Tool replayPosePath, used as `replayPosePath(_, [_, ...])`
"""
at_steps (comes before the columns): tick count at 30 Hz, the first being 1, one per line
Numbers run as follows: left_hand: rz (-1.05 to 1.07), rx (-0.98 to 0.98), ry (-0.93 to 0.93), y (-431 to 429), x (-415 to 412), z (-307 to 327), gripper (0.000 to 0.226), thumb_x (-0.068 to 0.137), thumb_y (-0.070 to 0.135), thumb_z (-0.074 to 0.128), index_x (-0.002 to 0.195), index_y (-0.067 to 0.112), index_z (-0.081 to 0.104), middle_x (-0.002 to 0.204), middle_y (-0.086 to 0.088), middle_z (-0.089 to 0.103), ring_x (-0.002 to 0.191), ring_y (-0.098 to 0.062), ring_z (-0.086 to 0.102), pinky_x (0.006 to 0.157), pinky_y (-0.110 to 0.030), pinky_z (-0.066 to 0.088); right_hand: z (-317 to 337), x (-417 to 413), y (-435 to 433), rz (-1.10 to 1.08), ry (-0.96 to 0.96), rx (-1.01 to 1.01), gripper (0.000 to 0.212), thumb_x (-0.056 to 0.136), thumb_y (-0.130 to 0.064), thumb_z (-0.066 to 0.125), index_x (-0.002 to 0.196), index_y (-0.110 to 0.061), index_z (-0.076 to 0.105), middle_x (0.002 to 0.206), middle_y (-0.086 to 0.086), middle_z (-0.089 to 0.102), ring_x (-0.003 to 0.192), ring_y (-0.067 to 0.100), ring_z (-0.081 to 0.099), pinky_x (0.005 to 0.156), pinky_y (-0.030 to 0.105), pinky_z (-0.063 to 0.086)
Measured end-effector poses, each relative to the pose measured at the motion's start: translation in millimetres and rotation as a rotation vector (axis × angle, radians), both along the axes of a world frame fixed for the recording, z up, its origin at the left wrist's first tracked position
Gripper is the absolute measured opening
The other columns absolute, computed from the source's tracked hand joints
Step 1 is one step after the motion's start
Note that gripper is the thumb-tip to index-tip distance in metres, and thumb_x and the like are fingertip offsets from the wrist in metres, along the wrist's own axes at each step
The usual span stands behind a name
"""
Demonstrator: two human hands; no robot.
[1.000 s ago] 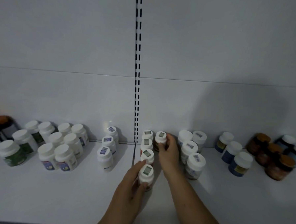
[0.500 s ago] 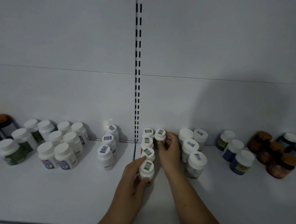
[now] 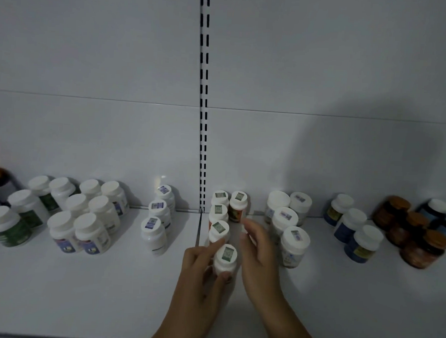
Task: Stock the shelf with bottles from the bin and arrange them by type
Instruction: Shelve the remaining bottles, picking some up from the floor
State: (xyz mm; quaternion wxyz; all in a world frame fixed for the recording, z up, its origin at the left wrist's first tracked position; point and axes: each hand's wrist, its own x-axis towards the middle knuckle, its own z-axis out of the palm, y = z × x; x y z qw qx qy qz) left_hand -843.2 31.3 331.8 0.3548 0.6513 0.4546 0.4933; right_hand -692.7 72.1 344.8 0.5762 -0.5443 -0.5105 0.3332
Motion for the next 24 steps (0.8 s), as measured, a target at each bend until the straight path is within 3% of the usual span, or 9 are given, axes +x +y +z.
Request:
replayPosePath(2, [0.005, 0.001, 0.039, 0, 4, 2, 0.059, 0.096, 0.016, 0.075, 0.147, 0.038, 0.056, 0.127, 0.015, 0.053, 0.122, -0.005, 0.061, 0.101, -0.018, 0.051, -4, 5, -24, 0.076, 0.013, -0.038, 0.030, 0.104, -0.015, 0.059, 0.129, -0.031, 0.062, 0.126, -0.028, 0.065, 0.124, -0.004, 0.058, 0.107, 0.020, 0.046])
replayPosePath(5, [0.047, 0.017, 0.100, 2, 9, 5, 0.060, 0.093, 0.017, 0.079, 0.141, 0.045, 0.056, 0.127, 0.022, 0.057, 0.118, -0.003, 0.062, 0.092, -0.016, 0.053, -17, 8, -40, 0.119, 0.007, -0.065, 0.039, 0.095, -0.033, 0.067, 0.133, -0.030, 0.062, 0.131, -0.015, 0.067, 0.125, 0.006, 0.062, 0.108, 0.034, 0.050])
replayPosePath(10, [0.033, 0.016, 0.088, 6, 7, 8, 0.061, 0.088, 0.016, 0.084, 0.134, 0.046, 0.058, 0.124, 0.017, 0.064, 0.106, -0.012, 0.069, 0.080, -0.032, 0.061, -28, 8, -35, 0.054, 0.021, -0.040, 0.040, 0.097, -0.012, 0.069, 0.133, -0.028, 0.062, 0.130, -0.009, 0.069, 0.122, 0.012, 0.065, 0.106, 0.048, 0.053])
replayPosePath(13, [0.122, 0.082, 0.113, 10, -2, 15, 0.053, 0.092, 0.019, 0.078, 0.135, 0.041, 0.056, 0.128, 0.020, 0.060, 0.116, -0.008, 0.064, 0.087, -0.029, 0.058, -26, 6, -16, -0.028, 0.021, -0.050, 0.038, 0.095, -0.025, 0.065, 0.133, -0.031, 0.062, 0.129, -0.012, 0.068, 0.121, 0.015, 0.065, 0.103, 0.051, 0.054])
replayPosePath(15, [0.174, 0.087, 0.099, 14, -6, 21, 0.051, 0.094, 0.033, 0.072, 0.138, 0.044, 0.051, 0.135, 0.026, 0.054, 0.126, -0.001, 0.058, 0.095, -0.020, 0.052, -23, 3, -2, -0.070, 0.009, -0.059, 0.042, 0.093, -0.037, 0.061, 0.134, -0.034, 0.060, 0.129, -0.012, 0.067, 0.119, 0.014, 0.066, 0.101, 0.051, 0.055])
replayPosePath(18, [0.135, 0.009, 0.093, 26, -9, 21, 0.064, 0.092, 0.040, 0.072, 0.141, 0.061, 0.037, 0.141, 0.046, 0.042, 0.135, 0.017, 0.043, 0.103, -0.006, 0.039, -18, 1, 18, -0.082, -0.001, -0.047, 0.035, 0.099, -0.021, 0.063, 0.133, -0.027, 0.061, 0.126, -0.011, 0.069, 0.117, 0.008, 0.066, 0.101, 0.043, 0.056])
replayPosePath(21, [0.056, -0.109, 0.094, 37, -10, 16, 0.080, 0.090, 0.051, 0.074, 0.154, 0.058, 0.026, 0.155, 0.041, 0.036, 0.146, 0.014, 0.032, 0.122, -0.025, 0.034, -11, 1, 34, -0.095, -0.045, -0.064, 0.031, 0.099, -0.012, 0.063, 0.125, -0.027, 0.063, 0.118, -0.015, 0.070, 0.108, -0.006, 0.064, 0.095, 0.029, 0.053])
replayPosePath(22, [0.027, -0.127, 0.075, 41, -9, 16, 0.083, 0.091, 0.046, 0.076, 0.156, 0.053, 0.026, 0.156, 0.040, 0.037, 0.146, 0.014, 0.032, 0.123, -0.026, 0.033, -9, 1, 37, -0.098, -0.059, -0.069, 0.030, 0.099, -0.013, 0.064, 0.124, -0.030, 0.062, 0.116, -0.017, 0.070, 0.106, -0.008, 0.063, 0.092, 0.026, 0.051])
replayPosePath(24, [-0.039, -0.130, 0.063, 44, -7, 24, 0.081, 0.093, 0.024, 0.078, 0.151, 0.053, 0.030, 0.145, 0.050, 0.042, 0.139, 0.021, 0.037, 0.113, -0.009, 0.034, -9, 1, 44, -0.107, -0.069, -0.076, 0.029, 0.099, -0.016, 0.065, 0.123, -0.032, 0.063, 0.116, -0.018, 0.070, 0.105, -0.008, 0.064, 0.091, 0.025, 0.051])
